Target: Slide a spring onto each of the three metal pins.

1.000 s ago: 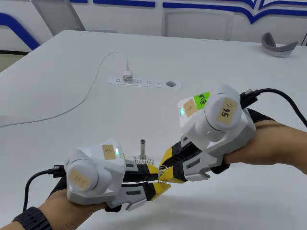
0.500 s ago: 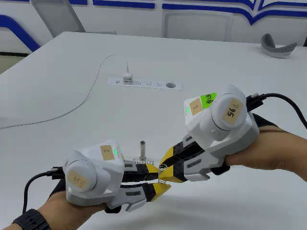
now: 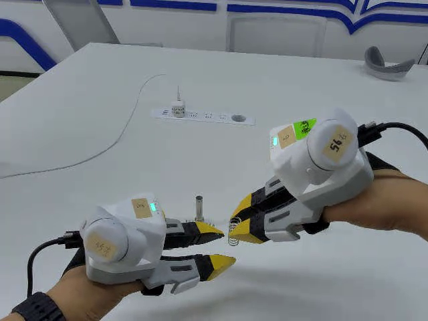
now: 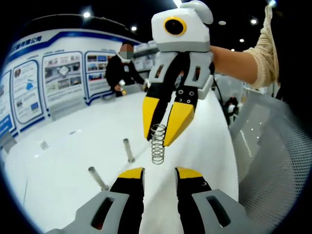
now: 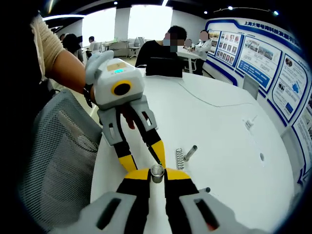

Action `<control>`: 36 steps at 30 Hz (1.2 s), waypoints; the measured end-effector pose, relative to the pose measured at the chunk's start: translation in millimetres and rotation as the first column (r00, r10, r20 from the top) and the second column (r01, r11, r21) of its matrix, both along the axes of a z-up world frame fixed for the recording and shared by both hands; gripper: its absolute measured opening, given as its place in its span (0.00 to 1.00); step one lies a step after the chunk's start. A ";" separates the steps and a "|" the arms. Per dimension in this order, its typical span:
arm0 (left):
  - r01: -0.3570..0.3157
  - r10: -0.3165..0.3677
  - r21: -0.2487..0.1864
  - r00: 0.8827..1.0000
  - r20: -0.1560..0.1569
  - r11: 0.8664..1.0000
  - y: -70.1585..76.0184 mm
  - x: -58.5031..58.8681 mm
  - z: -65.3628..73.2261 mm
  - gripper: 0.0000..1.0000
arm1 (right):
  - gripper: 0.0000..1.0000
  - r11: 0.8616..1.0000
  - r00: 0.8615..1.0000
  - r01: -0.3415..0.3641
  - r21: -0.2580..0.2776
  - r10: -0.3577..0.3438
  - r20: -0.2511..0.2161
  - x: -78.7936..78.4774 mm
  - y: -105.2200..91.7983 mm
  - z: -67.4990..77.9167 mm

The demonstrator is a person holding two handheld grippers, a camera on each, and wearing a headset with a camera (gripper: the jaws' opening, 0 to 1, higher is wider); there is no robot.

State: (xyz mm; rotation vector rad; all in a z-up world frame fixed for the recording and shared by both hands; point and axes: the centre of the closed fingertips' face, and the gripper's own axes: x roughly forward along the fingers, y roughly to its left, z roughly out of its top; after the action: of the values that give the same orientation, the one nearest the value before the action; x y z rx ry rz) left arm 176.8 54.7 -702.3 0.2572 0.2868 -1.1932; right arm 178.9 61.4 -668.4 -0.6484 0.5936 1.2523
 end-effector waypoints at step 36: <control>-0.175 0.175 -0.012 0.984 -0.040 0.984 46.3 22.9 -5.2 0.51 | 0.12 0.973 0.971 0.223 0.052 -0.227 0.071 49.4 -39.7 22.3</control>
State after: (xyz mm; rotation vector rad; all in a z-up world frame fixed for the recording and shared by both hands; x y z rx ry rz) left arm 199.7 101.0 -707.6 0.1917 0.3270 -1.0268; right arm 228.3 21.7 -646.1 -0.5730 0.5579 1.0211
